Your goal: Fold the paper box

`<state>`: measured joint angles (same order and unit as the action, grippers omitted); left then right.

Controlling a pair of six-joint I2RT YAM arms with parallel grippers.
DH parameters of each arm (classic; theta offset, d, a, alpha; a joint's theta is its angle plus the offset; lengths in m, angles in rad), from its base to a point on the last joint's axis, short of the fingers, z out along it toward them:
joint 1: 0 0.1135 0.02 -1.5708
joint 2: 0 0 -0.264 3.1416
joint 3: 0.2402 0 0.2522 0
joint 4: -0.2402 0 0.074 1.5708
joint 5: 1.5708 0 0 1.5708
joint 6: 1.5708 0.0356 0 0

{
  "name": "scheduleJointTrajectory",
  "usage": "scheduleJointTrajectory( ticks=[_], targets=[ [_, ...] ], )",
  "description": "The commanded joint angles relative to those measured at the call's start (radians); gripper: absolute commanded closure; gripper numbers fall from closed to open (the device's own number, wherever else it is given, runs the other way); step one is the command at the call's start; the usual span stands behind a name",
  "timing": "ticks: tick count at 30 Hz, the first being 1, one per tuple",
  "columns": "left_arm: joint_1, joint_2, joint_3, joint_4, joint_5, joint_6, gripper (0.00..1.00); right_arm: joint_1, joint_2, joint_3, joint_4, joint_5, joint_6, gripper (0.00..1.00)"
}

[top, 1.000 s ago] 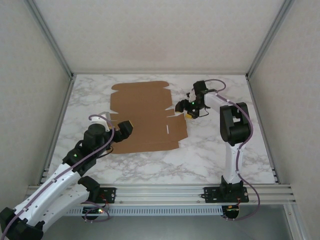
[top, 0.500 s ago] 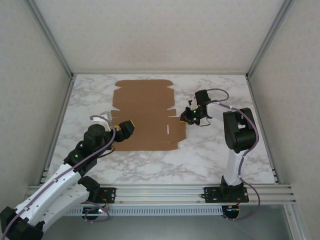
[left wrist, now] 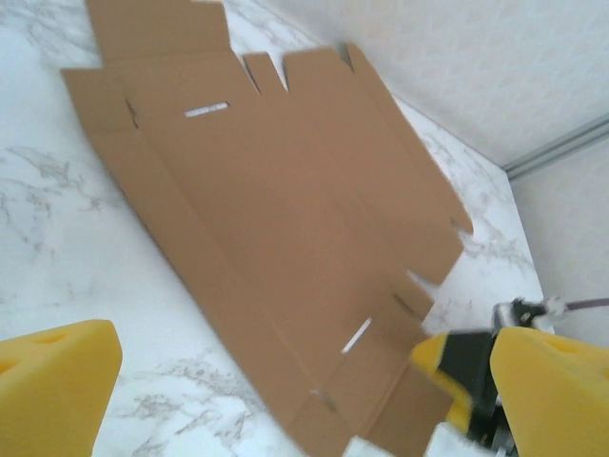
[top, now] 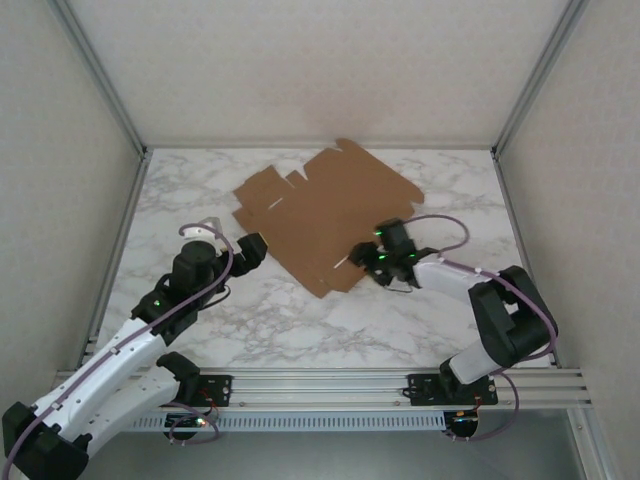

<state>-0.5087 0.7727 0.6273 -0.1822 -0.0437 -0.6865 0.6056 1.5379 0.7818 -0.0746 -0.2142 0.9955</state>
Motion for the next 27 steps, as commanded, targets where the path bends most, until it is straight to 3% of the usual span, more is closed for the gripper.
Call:
scheduleJointTrajectory(
  ticks=[1, 3, 8, 11, 13, 16, 22, 27],
  targets=[
    [0.004, 0.019, 0.087, -0.031, -0.065, 0.020, 0.00, 0.106, 0.037, 0.175, -0.149, -0.039, -0.058, 0.20],
    [0.006, 0.037, 0.121, -0.049, -0.073, 0.028, 0.00, 0.112, 0.035, 0.243, -0.293, -0.034, -0.141, 0.14],
    [0.007, 0.072, 0.170, -0.092, -0.081, 0.058, 0.00, 0.106, -0.040, 0.291, -0.428, -0.061, -0.336, 0.14],
    [0.010, 0.090, 0.164, -0.085, -0.073, 0.060, 0.00, 0.074, -0.070, 0.292, -0.391, -0.007, -0.387, 0.16],
    [0.010, 0.104, 0.161, -0.073, -0.056, 0.053, 0.00, 0.049, -0.077, 0.301, -0.365, 0.150, -0.392, 0.20],
    [0.010, 0.130, 0.158, -0.051, -0.006, 0.042, 0.00, -0.058, 0.018, 0.365, -0.354, 0.315, -0.386, 0.44],
    [0.012, 0.176, 0.134, -0.041, 0.034, 0.029, 0.03, -0.245, 0.356, 0.660, -0.432, 0.366, -0.506, 1.00],
    [0.013, 0.149, 0.118, -0.053, 0.056, 0.035, 0.06, -0.331, 0.549, 0.821, -0.540, 0.304, -0.555, 1.00]
  ],
)
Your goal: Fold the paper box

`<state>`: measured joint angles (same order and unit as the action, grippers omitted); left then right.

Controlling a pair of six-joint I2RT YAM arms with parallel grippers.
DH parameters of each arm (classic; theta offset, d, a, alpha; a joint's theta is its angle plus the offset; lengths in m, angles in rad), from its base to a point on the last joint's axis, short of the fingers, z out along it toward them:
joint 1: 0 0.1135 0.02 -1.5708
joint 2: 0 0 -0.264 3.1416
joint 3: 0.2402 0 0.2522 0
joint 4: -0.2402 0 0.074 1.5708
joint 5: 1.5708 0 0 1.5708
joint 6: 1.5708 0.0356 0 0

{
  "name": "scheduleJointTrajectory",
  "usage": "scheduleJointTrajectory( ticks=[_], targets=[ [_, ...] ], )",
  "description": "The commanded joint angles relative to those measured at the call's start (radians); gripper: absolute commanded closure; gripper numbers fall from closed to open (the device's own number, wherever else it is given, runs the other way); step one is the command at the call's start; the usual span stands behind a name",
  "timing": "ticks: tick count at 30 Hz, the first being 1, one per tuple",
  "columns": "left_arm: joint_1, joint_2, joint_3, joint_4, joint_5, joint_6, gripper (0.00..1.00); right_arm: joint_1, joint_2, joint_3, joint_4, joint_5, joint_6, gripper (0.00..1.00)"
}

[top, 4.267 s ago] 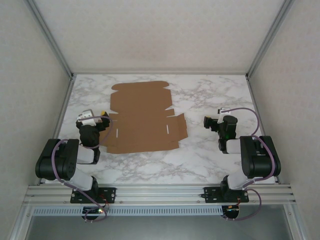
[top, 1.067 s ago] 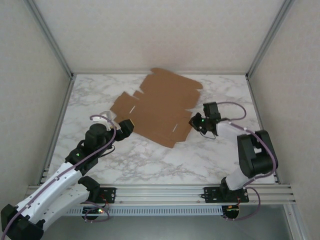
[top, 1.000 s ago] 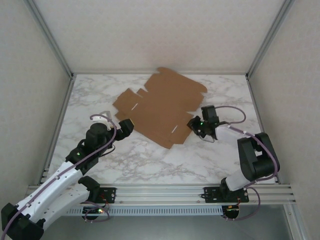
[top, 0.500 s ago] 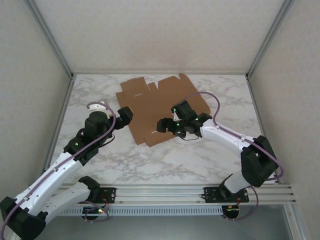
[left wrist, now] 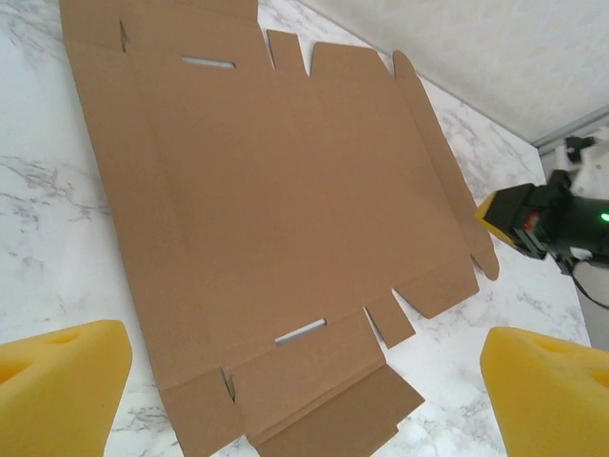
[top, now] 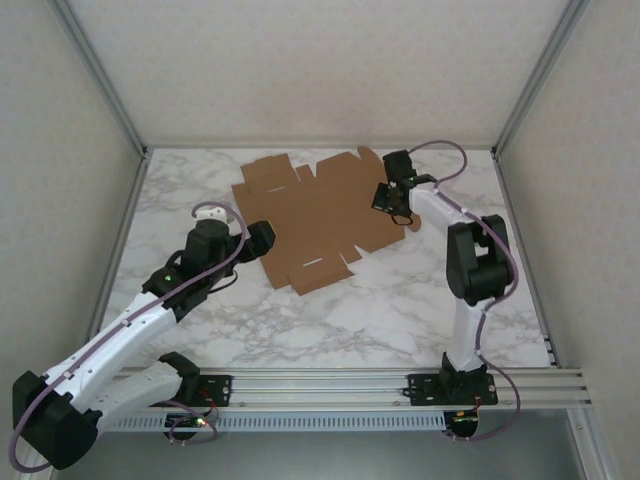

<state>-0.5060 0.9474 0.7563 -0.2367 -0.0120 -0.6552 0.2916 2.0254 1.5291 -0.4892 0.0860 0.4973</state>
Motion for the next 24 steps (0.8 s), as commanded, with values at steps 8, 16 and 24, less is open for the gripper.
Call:
scheduleJointTrajectory(
  ticks=[8, 16, 24],
  targets=[
    [0.013, -0.019, 0.001, -0.054, 0.015, 0.023, 0.03, -0.020, 0.091, -0.021, -0.162, 0.000, 0.009, 1.00],
    [0.034, 0.058, 0.004, -0.016, 0.058, -0.048, 0.00, 0.076, -0.139, -0.372, -0.066, -0.115, 0.180, 1.00],
    [0.117, 0.073, 0.022, -0.005, 0.076, -0.051, 0.00, 0.390, -0.325, -0.341, -0.118, -0.250, 0.125, 0.57]
  ],
)
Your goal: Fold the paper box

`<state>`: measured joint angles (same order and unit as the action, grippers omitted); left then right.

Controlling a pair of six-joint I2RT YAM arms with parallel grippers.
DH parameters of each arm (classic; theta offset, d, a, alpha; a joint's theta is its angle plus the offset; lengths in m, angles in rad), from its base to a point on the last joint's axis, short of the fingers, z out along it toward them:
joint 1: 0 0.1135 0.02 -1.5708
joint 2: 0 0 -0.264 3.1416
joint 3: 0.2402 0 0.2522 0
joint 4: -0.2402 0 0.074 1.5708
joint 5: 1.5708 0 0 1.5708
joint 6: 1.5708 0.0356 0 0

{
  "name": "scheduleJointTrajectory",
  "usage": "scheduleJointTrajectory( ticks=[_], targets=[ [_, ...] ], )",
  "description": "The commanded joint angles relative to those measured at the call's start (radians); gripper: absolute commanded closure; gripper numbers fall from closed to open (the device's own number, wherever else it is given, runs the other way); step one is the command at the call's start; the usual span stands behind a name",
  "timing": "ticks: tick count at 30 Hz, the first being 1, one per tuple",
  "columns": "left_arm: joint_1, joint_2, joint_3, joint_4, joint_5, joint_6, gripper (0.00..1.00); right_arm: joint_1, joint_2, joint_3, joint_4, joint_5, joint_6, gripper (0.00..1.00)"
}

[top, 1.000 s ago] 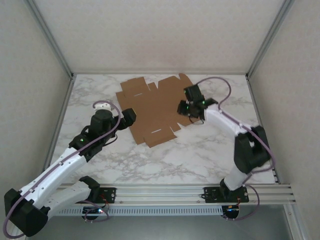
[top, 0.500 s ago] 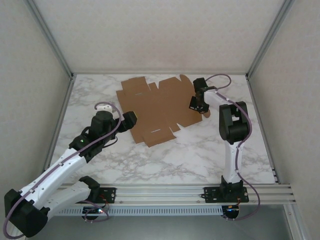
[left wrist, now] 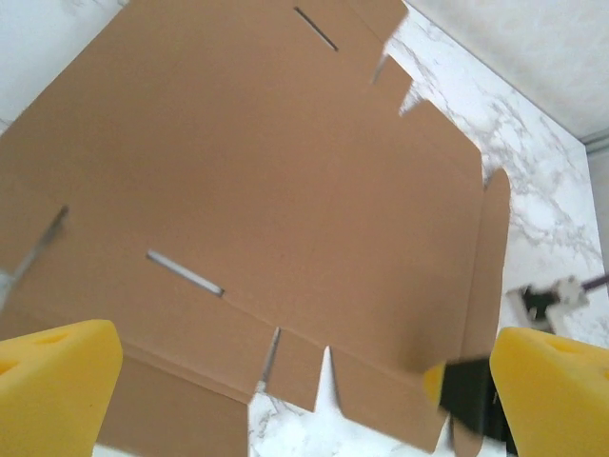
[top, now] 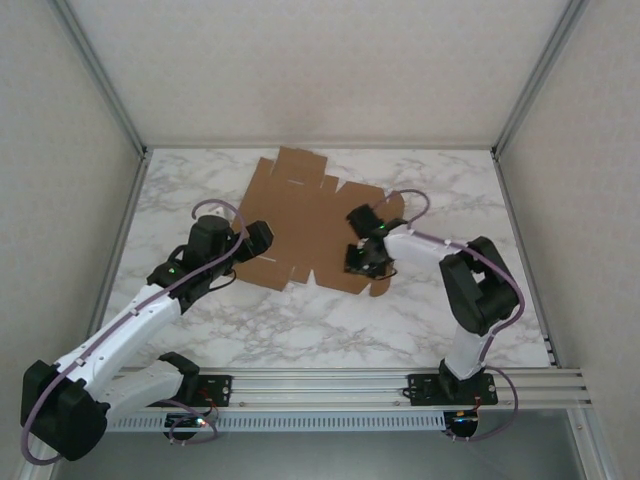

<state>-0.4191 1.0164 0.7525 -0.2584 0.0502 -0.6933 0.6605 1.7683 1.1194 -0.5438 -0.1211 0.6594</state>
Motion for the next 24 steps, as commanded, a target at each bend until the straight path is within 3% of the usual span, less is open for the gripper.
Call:
scheduleJointTrajectory(
  ticks=[1, 3, 6, 11, 14, 16, 18, 24],
  targets=[
    [0.046, 0.002, 0.028, 0.015, 0.016, -0.012, 0.00, 0.018, -0.088, 0.092, -0.071, -0.028, -0.070, 0.49],
    [0.070, -0.002, 0.029, 0.019, 0.021, -0.009, 0.00, 0.004, -0.098, 0.145, -0.081, 0.036, -0.148, 0.39],
    [0.085, -0.001, 0.027, 0.022, 0.031, -0.002, 0.00, -0.041, 0.012, 0.316, -0.124, 0.101, -0.263, 0.41],
    [0.085, 0.002, 0.022, 0.020, 0.061, -0.004, 0.01, -0.146, 0.339, 0.715, -0.237, 0.117, -0.349, 0.73],
    [0.078, 0.006, -0.011, 0.052, 0.109, -0.022, 0.06, -0.199, 0.519, 0.937, -0.346, 0.137, -0.383, 0.86],
    [0.062, 0.054, -0.026, 0.075, 0.118, -0.044, 0.17, -0.231, 0.602, 1.041, -0.409, 0.137, -0.387, 0.86],
    [0.035, 0.124, -0.030, 0.123, 0.141, -0.066, 0.35, -0.255, 0.633, 1.067, -0.426, 0.141, -0.388, 0.86],
    [-0.056, 0.419, 0.084, 0.228, 0.178, -0.099, 0.73, -0.291, 0.617, 0.958, -0.385, 0.159, -0.360, 0.88]
  ],
)
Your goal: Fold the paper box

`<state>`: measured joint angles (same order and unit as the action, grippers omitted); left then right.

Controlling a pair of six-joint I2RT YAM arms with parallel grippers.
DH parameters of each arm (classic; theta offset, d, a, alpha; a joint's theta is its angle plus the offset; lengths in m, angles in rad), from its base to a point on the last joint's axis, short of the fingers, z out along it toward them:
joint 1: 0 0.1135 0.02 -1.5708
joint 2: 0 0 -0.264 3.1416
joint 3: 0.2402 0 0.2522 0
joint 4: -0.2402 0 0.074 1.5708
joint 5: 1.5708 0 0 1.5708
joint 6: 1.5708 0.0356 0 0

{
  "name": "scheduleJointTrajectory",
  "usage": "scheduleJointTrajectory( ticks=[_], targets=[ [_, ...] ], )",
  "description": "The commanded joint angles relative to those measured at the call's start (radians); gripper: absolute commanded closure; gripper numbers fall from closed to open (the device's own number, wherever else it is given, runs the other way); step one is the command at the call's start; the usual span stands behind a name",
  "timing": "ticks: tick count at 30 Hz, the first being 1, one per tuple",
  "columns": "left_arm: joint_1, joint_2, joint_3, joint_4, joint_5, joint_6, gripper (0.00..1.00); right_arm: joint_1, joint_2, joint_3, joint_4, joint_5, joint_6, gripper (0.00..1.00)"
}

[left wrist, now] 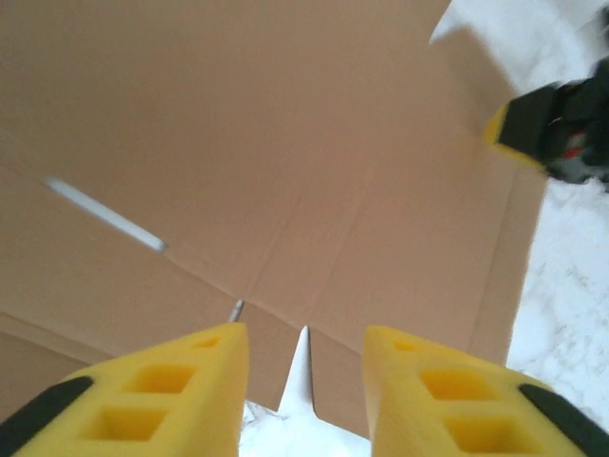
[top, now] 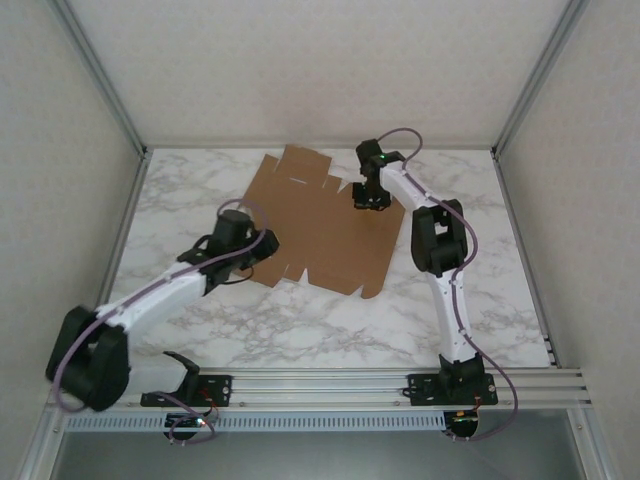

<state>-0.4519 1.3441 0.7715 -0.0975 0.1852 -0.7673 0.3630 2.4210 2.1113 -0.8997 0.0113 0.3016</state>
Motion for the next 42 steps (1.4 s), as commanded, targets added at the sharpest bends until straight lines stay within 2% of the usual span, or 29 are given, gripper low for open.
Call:
scheduleJointTrajectory(
  ticks=[1, 3, 4, 11, 14, 19, 23, 26, 32, 42],
  targets=[
    [-0.026, 0.137, 0.087, 0.071, 0.051, -0.033, 0.79, 0.005, -0.043, -0.059, -0.016, 0.040, 0.001, 0.88],
    [-0.028, 0.239, 0.141, 0.054, 0.041, -0.051, 0.97, -0.007, -0.074, -0.130, 0.024, 0.044, 0.015, 0.89],
    [-0.028, 0.281, 0.166, 0.033, 0.024, -0.057, 1.00, -0.015, -0.084, -0.156, 0.038, 0.040, 0.022, 0.89],
    [-0.014, 0.522, 0.331, -0.057, -0.053, -0.107, 1.00, -0.043, -0.142, -0.315, 0.092, 0.024, 0.080, 0.94],
    [0.012, 0.605, 0.392, -0.087, -0.047, -0.121, 1.00, -0.041, -0.203, -0.444, 0.151, 0.009, 0.128, 0.98],
    [0.062, 0.679, 0.472, -0.118, -0.076, -0.082, 1.00, -0.025, -0.333, -0.676, 0.249, -0.014, 0.191, 0.97],
    [0.107, 0.748, 0.546, -0.150, -0.075, -0.053, 1.00, 0.028, -0.434, -0.837, 0.316, -0.050, 0.232, 0.96],
    [0.126, 0.783, 0.583, -0.158, -0.078, -0.038, 1.00, 0.105, -0.487, -0.914, 0.339, -0.060, 0.254, 0.96],
    [0.130, 0.788, 0.607, -0.142, -0.064, -0.012, 1.00, 0.259, -0.533, -0.978, 0.394, -0.164, 0.348, 0.94],
    [0.102, 0.752, 0.552, -0.052, -0.004, 0.035, 0.99, 0.337, -0.508, -0.953, 0.497, -0.299, 0.432, 0.91]
  ],
)
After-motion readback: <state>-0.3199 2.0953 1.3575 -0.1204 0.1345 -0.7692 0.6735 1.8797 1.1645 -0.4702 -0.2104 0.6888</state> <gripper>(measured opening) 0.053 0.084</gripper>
